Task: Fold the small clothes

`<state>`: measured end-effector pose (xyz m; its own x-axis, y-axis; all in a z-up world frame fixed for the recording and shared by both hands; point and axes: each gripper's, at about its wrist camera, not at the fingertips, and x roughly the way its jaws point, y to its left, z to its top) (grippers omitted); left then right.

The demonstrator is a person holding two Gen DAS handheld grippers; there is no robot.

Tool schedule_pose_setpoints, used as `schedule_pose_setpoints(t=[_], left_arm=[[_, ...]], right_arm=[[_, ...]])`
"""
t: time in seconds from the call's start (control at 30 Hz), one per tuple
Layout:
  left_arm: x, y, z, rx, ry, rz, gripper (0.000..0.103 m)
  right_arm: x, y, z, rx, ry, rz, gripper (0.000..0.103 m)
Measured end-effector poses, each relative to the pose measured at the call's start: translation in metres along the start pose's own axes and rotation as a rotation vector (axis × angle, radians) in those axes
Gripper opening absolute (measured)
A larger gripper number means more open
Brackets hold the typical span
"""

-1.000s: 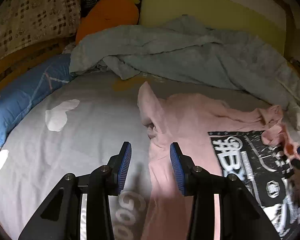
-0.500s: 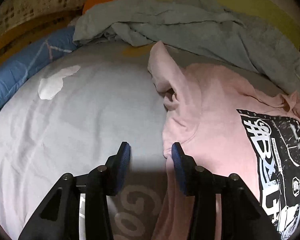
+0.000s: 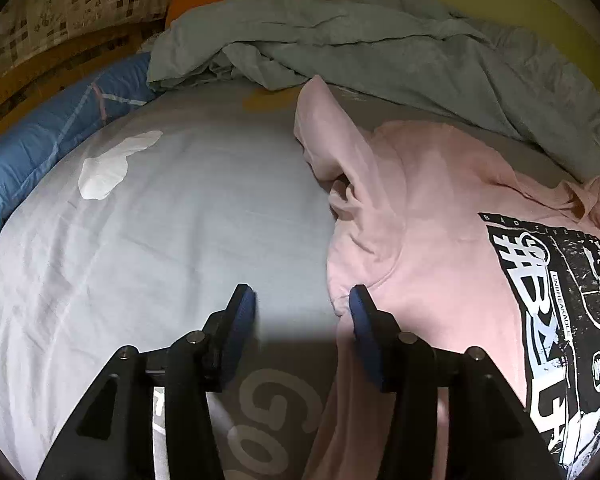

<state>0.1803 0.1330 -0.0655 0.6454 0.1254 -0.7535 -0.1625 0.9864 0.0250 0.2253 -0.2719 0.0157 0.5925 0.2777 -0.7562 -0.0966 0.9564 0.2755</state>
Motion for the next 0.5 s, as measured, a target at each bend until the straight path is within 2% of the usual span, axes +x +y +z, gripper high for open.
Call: schedule_pose_setpoints(t=[0.03,0.1,0.17,0.23,0.27,0.33,0.4,0.47,0.5], left_arm=[[0.0,0.0,0.0,0.001,-0.002,0.007,0.052],[-0.001,0.0,-0.001,0.003,-0.003,0.014,0.053],[-0.001,-0.001,-0.001,0.001,0.0,0.01,0.053],[-0.001,-0.001,-0.001,0.003,0.004,0.011,0.053],[-0.001,-0.001,-0.001,0.006,0.004,0.013,0.053],[0.0,-0.001,-0.001,0.009,0.005,0.015,0.053],[0.0,-0.002,0.0,0.014,0.006,0.019,0.054],[0.0,-0.002,0.0,0.016,0.006,0.021,0.054],[0.0,-0.002,0.0,0.016,0.006,0.022,0.054]], right_arm=[[0.017,0.012,0.004,-0.019,0.051,0.012,0.019],[0.06,0.033,0.012,-0.07,0.142,-0.024,0.019],[0.104,0.044,0.019,-0.129,0.217,-0.116,0.019],[0.138,0.045,0.029,-0.128,0.262,-0.199,0.019],[0.147,0.044,0.035,-0.116,0.242,-0.215,0.019],[0.154,0.044,0.059,-0.109,0.146,-0.269,0.019],[0.152,0.041,0.081,-0.098,-0.007,-0.407,0.019],[0.149,0.035,0.092,-0.07,-0.082,-0.508,0.019],[0.141,0.034,0.093,-0.026,-0.11,-0.453,0.019]])
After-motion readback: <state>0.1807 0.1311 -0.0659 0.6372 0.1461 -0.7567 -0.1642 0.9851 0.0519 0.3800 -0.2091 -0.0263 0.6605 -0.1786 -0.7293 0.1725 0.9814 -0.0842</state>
